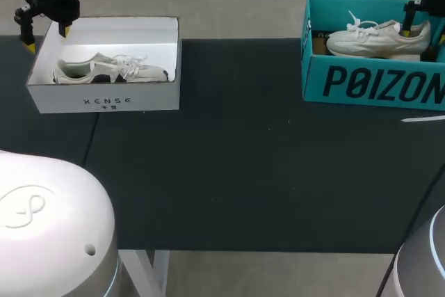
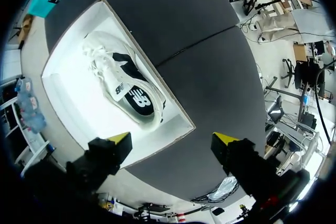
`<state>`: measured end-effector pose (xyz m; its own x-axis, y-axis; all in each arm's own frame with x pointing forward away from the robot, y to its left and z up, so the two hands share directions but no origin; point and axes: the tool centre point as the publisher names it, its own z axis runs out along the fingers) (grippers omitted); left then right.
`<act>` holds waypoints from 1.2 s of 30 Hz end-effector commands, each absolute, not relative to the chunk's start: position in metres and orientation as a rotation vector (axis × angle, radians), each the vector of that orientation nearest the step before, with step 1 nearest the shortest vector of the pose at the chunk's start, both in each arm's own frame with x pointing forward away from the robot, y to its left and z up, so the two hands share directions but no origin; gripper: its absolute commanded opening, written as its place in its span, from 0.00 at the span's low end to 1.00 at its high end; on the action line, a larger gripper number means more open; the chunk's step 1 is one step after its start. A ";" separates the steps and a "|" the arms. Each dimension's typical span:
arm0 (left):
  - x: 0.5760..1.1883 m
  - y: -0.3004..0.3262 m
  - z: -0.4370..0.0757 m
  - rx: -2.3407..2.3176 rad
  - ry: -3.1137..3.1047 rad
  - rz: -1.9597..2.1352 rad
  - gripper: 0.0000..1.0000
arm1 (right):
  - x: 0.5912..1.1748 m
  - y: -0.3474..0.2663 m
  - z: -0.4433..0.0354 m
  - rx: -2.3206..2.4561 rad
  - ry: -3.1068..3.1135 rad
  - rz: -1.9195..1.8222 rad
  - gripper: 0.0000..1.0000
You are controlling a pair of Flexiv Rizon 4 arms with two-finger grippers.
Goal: Take the shoe out of the shoebox, open the shoe tongue, remove and reinsert the insole, then place the shoe into the shoebox
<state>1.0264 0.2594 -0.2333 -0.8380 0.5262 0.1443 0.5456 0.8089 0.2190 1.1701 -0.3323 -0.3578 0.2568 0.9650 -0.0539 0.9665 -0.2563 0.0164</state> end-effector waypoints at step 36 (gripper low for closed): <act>1.014 0.264 -0.249 -0.955 -2.946 -0.299 1.00 | 1.165 -0.311 -0.255 2.402 1.838 0.173 0.00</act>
